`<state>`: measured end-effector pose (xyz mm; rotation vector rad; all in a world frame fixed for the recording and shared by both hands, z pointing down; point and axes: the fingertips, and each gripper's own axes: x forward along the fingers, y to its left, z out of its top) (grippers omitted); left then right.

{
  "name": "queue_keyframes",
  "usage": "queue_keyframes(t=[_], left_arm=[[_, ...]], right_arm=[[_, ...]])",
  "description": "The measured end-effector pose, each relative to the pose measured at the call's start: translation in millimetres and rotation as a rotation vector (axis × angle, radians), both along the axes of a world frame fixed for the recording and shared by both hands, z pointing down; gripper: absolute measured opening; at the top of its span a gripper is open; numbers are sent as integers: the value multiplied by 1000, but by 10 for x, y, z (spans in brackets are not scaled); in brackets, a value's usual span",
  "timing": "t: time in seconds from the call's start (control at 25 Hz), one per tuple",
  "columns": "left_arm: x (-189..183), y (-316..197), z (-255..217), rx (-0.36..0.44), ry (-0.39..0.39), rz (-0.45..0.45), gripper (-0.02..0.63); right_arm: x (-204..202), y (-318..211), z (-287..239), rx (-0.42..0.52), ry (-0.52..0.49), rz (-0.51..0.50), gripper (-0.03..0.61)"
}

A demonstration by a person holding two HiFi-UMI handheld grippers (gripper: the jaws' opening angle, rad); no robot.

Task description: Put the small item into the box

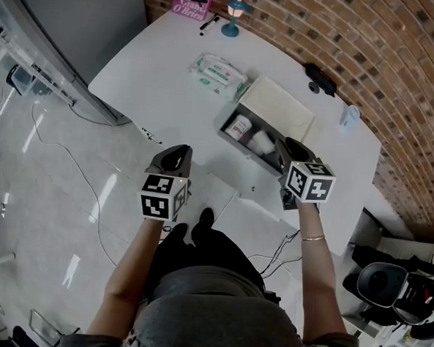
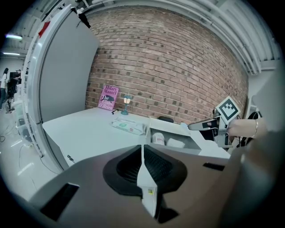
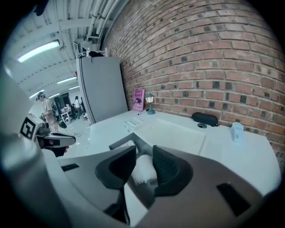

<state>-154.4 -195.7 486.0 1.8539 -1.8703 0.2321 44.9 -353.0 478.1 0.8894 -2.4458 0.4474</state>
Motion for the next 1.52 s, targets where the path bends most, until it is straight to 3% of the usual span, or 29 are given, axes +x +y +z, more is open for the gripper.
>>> queue_keyframes(t=[0.24, 0.76, 1.52], left_arm=[[146, -133, -45, 8, -8, 68, 34], [485, -378, -76, 28, -18, 194, 34], [602, -482, -188, 49, -38, 259, 33]], right_arm=[[64, 174, -227, -19, -143, 77, 115], [328, 531, -388, 4, -241, 173, 106], [594, 831, -376, 32, -262, 283, 5]])
